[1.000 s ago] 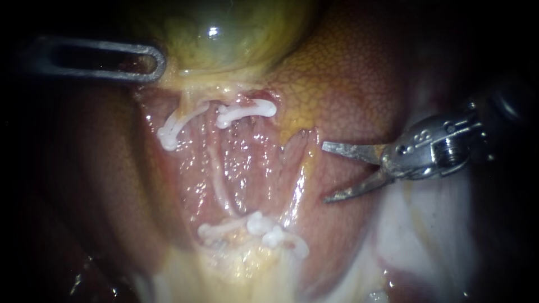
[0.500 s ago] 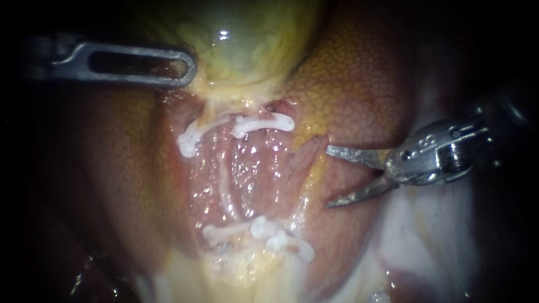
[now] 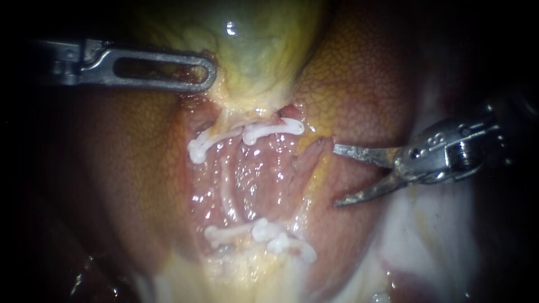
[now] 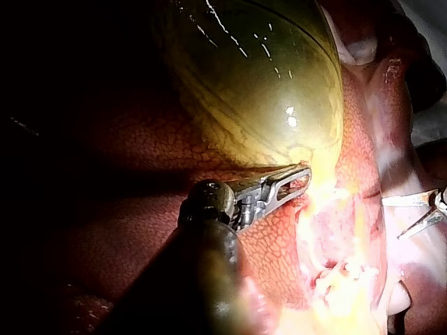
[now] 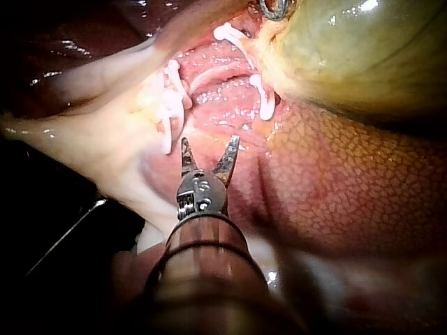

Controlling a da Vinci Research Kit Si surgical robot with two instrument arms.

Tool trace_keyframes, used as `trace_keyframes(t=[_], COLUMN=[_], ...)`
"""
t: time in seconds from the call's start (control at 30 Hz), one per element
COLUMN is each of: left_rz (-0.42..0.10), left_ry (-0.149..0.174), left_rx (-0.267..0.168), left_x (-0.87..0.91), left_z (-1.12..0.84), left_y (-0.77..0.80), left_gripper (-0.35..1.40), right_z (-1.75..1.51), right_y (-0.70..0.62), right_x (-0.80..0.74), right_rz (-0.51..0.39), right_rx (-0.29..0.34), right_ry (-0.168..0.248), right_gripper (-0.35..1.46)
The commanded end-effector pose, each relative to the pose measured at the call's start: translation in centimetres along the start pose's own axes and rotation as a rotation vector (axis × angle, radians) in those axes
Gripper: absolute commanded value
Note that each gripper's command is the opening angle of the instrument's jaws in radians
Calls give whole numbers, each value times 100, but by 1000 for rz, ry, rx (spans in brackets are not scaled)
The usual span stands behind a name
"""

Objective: Go back from the cut right tube

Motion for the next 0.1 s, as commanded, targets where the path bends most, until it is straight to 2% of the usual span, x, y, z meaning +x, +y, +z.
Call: trace_keyframes(t=[0.03, 0.1], left_rz=[0, 6], left_ry=[0, 1], left_rx=[0, 1], left_x=[0, 0], left_z=[0, -2], left_y=[0, 0], left_gripper=[-35, -35], right_z=[0, 1], right_y=[0, -1], right_x=[1, 2], right_rz=[0, 0], right_rx=[2, 44], right_ry=[1, 16], right_gripper=[145, 145])
